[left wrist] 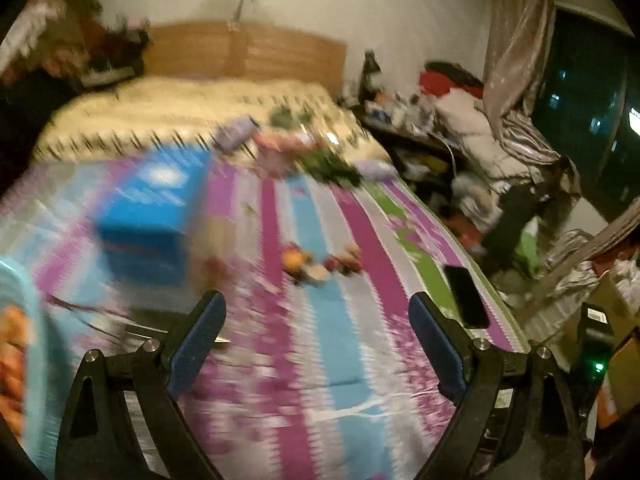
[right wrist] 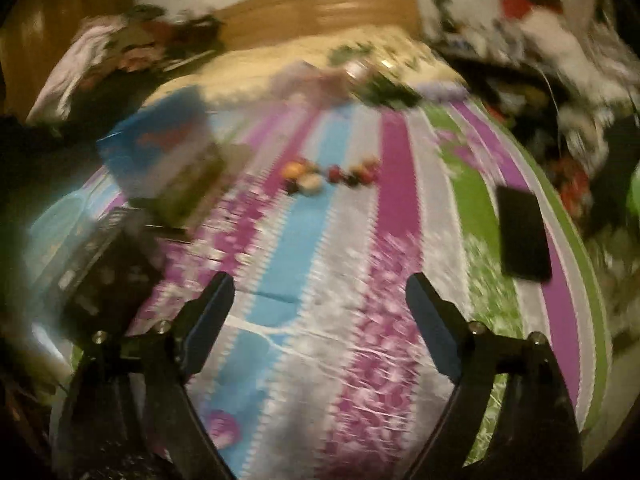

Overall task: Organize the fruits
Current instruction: 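Withdraw both open tools from the basket back to the fruit cluster, then close the left tool on another dark red plum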

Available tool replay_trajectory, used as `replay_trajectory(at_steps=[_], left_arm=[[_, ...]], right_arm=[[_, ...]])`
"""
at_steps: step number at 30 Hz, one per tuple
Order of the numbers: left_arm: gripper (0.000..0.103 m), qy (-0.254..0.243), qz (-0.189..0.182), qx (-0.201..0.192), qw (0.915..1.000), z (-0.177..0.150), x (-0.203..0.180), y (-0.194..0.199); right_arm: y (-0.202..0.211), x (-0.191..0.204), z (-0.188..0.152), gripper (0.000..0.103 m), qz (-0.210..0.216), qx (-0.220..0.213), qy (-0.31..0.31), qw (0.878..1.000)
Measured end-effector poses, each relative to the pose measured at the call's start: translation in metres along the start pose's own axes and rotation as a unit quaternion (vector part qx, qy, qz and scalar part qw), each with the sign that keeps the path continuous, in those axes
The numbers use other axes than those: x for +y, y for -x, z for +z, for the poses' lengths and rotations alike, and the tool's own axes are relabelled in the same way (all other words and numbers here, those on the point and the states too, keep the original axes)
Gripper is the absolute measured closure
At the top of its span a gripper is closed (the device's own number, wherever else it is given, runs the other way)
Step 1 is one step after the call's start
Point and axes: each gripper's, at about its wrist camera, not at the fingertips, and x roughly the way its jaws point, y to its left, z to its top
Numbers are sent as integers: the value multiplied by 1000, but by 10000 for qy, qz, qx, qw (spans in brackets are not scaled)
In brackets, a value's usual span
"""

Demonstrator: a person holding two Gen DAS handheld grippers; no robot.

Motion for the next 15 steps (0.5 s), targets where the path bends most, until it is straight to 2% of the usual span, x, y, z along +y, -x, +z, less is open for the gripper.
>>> replay_trajectory(at_steps=[2, 4, 6, 7, 9, 12, 15], left_arm=[[12, 299, -112, 389, 9987, -7, 0, -50], [24, 512, -132, 726, 9960, -13, 8, -97], [42, 652, -52, 987, 9930, -23, 17, -135], [45, 700, 57, 1103, 9914, -28, 23, -155], [59, 746, 281, 1216, 9894, -34, 33, -186], [62, 708, 418, 1284, 9883, -36, 37, -214], [62, 399, 443, 1166, 9914, -32, 32, -232]], right_arm=[[-5, -16, -2, 19, 7, 54, -138, 9999], [-11, -27, -3, 19, 47, 118, -200, 9997], [-14, -39, -9, 19, 81, 155, -254, 9995], [-17, -45, -9, 19, 89, 170, -272, 9994], [-23, -59, -14, 19, 100, 196, -338, 9992], [-32, -74, -17, 19, 101, 244, -445, 9987], [-44, -86, -22, 19, 96, 322, -553, 9979]])
